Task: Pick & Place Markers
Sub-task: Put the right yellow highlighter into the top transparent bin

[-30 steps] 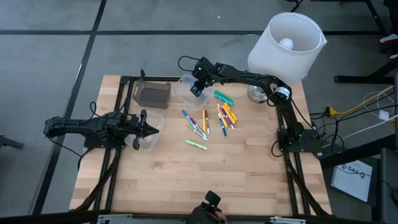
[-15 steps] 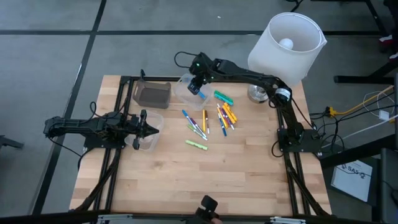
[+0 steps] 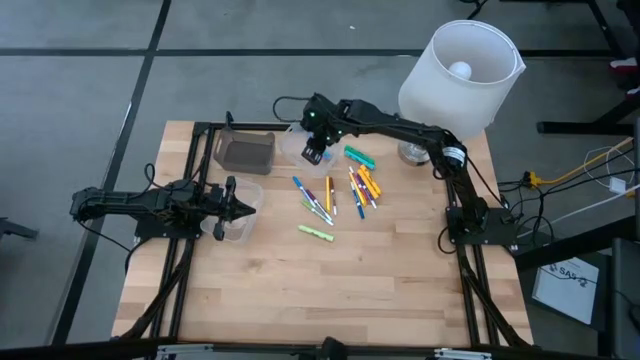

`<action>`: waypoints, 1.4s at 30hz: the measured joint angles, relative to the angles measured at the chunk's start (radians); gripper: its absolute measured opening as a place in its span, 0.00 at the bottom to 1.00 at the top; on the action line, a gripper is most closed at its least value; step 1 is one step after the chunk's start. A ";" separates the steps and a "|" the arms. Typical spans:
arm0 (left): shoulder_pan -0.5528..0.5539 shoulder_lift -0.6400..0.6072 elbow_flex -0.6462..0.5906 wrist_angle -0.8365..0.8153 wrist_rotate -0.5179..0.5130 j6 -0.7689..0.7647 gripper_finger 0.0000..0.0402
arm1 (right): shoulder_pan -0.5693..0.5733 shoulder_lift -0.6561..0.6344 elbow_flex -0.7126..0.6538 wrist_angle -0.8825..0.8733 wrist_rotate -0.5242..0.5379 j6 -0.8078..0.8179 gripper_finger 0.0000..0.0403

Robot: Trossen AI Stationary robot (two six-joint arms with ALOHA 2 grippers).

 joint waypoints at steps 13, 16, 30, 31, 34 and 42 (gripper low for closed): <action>0.000 0.000 0.000 0.000 0.000 0.000 0.02 | 0.131 0.000 0.000 -0.134 0.002 0.060 0.33; 0.000 0.000 0.000 0.000 0.000 0.000 0.02 | 0.157 0.000 0.000 -0.172 0.045 0.058 0.33; 0.000 0.000 0.000 0.000 0.000 0.000 0.02 | 0.196 -0.070 -0.021 -0.314 0.256 0.006 0.33; 0.000 0.000 0.000 0.000 0.000 0.000 0.02 | 0.196 -0.085 -0.034 -0.313 0.264 0.006 0.33; 0.000 0.000 0.000 0.000 0.000 0.000 0.02 | 0.195 -0.143 -0.096 -0.299 0.267 0.000 0.33; 0.000 0.000 0.000 0.000 0.000 0.000 0.02 | 0.174 -0.343 -0.439 -0.051 0.272 -0.038 0.33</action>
